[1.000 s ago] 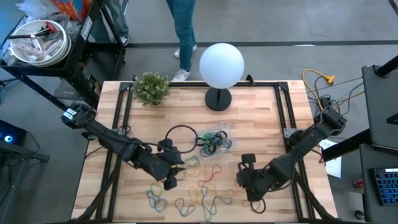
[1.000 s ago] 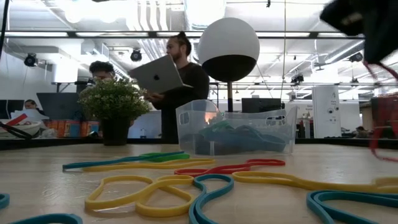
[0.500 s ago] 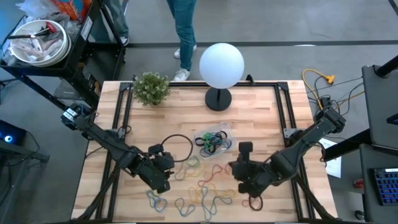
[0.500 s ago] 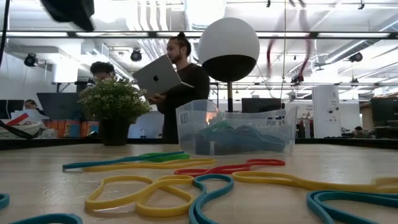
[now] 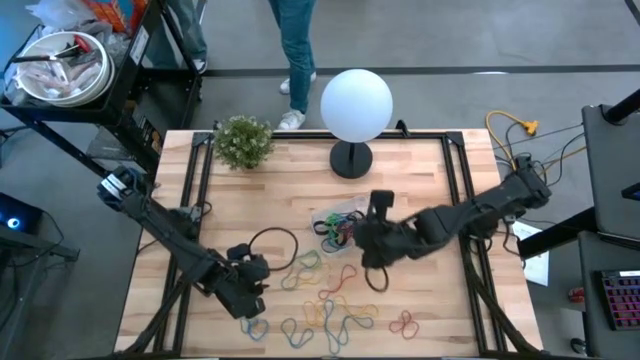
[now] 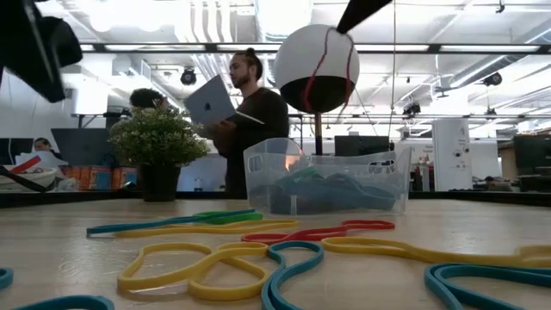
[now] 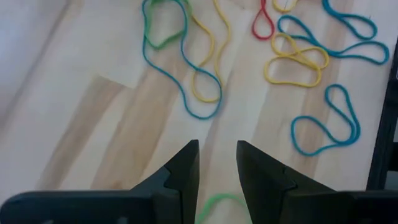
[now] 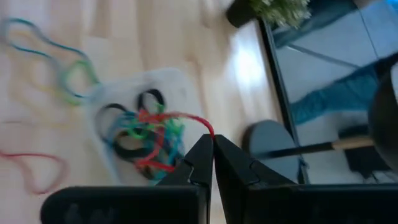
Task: Pick and place rubber bands into bin
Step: Put the red rubber band into the transparent bin
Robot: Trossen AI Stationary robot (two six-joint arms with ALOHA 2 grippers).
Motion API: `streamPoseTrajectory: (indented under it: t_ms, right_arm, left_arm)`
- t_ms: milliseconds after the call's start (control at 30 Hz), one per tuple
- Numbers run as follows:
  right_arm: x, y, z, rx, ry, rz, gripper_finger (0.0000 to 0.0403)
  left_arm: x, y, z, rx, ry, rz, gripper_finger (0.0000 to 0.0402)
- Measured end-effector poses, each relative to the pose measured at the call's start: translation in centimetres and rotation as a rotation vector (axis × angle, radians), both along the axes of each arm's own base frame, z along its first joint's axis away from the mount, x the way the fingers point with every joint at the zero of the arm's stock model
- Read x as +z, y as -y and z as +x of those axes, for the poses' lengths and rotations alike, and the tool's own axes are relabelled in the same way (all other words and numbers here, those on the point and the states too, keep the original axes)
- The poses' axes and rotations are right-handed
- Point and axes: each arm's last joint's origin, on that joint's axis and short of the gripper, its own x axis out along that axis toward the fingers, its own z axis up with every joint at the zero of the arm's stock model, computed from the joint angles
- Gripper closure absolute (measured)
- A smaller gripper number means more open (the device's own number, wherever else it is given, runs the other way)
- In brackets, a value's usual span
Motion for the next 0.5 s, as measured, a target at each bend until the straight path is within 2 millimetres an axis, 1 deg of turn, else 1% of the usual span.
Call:
streamPoseTrajectory:
  t_ms: [133, 267, 400, 500]
  right_arm:
    - [-0.2, 2.5, 0.7, -0.06, -0.023, -0.019, 0.0395]
    - [-0.4, 4.7, 1.2, -0.109, -0.043, -0.007, 0.0395]
    - [-1.0, 6.5, 1.3, -0.148, -0.071, 0.021, 0.0395]
    - [-1.9, 7.3, 1.3, -0.161, -0.094, 0.049, 0.0395]
  left_arm:
    - [-0.2, 0.5, -0.4, 0.004, 0.012, -0.019, 0.0311]
    - [-0.1, 0.5, -0.4, 0.012, 0.028, -0.004, 0.0311]
    - [-0.1, 0.6, -0.3, 0.017, 0.04, -0.005, 0.0311]
    - [0.0, 0.5, -0.3, 0.029, 0.059, 0.012, 0.0311]
